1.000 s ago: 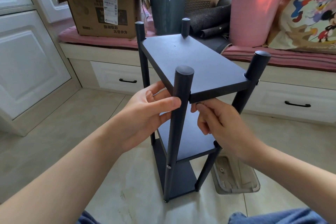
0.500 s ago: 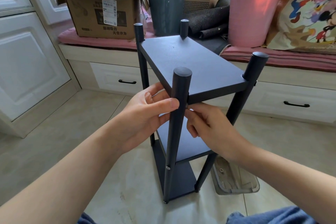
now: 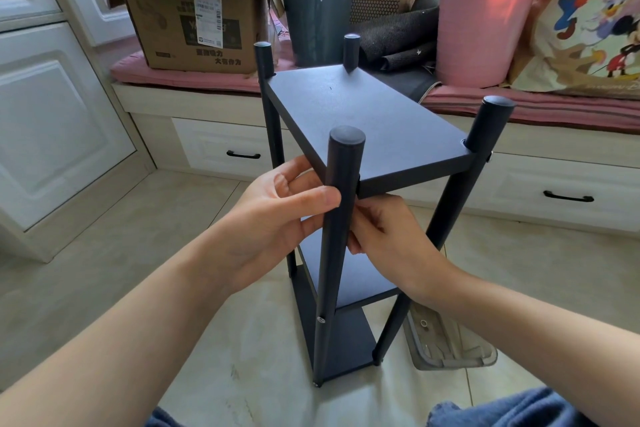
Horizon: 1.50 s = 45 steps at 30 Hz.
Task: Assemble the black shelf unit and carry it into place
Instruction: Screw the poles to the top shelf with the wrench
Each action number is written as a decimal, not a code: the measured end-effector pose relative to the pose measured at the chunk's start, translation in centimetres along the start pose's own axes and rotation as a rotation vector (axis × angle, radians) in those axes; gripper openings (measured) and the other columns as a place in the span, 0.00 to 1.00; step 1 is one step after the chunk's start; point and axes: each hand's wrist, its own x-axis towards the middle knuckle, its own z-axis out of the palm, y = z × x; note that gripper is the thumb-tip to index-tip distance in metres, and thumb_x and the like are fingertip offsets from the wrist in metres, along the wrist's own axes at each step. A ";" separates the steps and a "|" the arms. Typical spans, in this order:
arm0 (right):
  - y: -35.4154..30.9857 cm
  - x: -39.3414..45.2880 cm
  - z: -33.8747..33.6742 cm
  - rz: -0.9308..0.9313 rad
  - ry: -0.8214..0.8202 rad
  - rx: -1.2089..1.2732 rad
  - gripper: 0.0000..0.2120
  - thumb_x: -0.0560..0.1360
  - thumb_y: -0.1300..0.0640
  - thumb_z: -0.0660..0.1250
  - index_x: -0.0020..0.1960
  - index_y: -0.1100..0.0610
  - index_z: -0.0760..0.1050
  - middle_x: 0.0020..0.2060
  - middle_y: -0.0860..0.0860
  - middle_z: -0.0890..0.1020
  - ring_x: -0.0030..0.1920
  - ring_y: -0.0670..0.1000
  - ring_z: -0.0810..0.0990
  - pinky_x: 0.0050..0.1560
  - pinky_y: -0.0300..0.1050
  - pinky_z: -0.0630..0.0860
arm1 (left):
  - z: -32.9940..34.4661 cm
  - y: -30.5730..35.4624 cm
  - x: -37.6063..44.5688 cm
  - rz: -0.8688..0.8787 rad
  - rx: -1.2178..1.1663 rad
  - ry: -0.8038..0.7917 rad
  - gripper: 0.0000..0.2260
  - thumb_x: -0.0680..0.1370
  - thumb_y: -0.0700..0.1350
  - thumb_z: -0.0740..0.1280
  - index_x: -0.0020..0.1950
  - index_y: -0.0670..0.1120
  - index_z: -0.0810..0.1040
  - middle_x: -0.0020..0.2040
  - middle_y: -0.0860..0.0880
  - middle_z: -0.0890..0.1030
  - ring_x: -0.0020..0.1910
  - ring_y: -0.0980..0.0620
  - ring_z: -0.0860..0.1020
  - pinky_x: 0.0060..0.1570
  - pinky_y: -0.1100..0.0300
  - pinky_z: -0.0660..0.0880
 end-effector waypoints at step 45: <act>0.4 -2.0 -4.1 -0.158 -0.034 -0.237 0.12 0.83 0.63 0.56 0.43 0.56 0.72 0.27 0.57 0.71 0.27 0.54 0.68 0.29 0.47 0.68 | -0.2 -0.1 -0.1 -0.047 -0.022 0.011 0.29 0.68 0.42 0.74 0.68 0.43 0.72 0.49 0.51 0.85 0.48 0.53 0.84 0.50 0.62 0.78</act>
